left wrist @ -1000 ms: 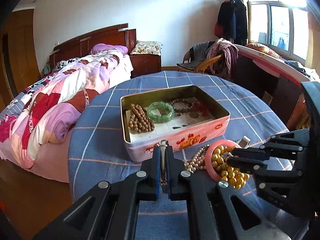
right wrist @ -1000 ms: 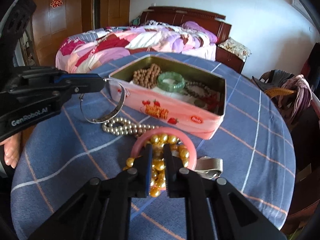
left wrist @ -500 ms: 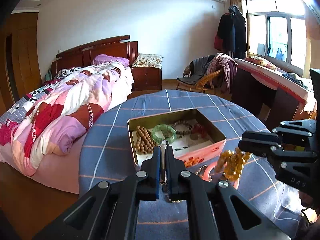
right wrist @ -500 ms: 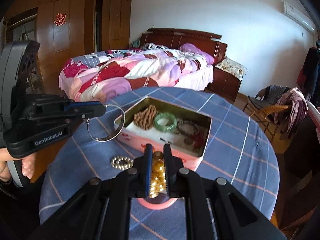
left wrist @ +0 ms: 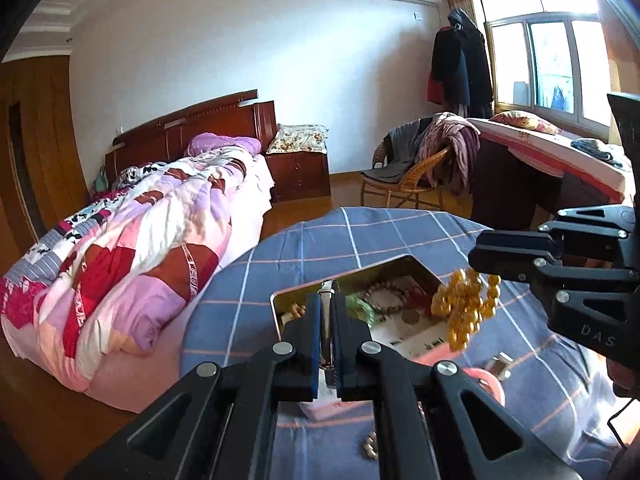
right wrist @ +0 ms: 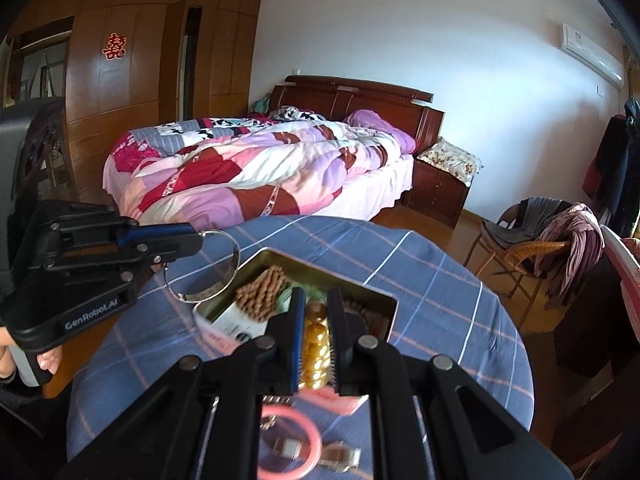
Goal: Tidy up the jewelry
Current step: 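Carry the silver bangle and gold bead bracelet into the pink tin and open both tools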
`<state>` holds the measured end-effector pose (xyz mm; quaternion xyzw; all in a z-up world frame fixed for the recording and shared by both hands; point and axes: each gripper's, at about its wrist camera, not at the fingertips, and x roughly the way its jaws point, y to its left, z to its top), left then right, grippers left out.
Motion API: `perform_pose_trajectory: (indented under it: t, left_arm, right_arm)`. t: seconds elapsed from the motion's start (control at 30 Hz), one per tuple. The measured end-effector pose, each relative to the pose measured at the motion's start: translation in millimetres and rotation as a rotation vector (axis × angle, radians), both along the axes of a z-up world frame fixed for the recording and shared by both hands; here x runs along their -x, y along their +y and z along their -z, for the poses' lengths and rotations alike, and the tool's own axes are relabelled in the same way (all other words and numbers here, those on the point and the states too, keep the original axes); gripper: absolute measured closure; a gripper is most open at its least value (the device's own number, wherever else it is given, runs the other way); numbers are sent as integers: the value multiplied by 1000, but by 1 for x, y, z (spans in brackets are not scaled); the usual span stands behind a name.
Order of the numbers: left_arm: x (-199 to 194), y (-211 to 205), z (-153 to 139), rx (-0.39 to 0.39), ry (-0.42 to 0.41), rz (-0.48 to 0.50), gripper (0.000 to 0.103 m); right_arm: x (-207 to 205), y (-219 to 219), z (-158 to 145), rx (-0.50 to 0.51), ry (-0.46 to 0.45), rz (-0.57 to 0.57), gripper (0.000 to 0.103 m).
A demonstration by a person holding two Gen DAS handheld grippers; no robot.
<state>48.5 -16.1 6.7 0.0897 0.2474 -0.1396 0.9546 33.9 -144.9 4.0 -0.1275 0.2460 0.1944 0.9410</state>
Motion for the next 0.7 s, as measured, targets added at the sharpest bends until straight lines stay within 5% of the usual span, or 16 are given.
perform_pose_trajectory:
  t: [0.7]
  left_arm:
    - [-58,-21,23,-95,36,-9,99]
  right_arm:
    - [-64,-1,28,40,63,80,90]
